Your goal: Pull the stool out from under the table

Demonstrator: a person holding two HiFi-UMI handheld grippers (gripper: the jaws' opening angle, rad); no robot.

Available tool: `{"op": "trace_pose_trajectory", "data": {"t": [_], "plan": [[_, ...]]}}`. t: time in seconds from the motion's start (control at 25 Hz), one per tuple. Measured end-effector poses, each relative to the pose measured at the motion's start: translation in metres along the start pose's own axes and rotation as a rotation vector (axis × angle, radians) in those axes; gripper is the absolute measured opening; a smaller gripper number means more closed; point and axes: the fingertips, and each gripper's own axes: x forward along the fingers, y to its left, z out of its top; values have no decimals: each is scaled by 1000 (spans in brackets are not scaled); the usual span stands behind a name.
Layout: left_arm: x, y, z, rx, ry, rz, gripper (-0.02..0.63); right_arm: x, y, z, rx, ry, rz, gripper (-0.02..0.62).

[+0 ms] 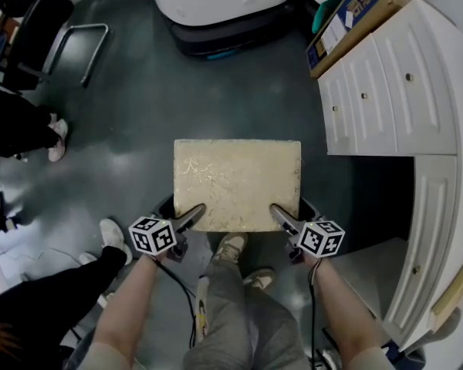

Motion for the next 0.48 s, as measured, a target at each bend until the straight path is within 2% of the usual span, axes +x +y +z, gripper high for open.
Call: {"op": "trace_pose_trajectory", "data": {"t": [0.24,0.48], "plan": [[0,0,-3,-6,10,22,465,0,0,-3,5,28,-15,443],[-6,1,-23,-6,75,32,465,-5,0,-24,15,105,-19,443]]}}
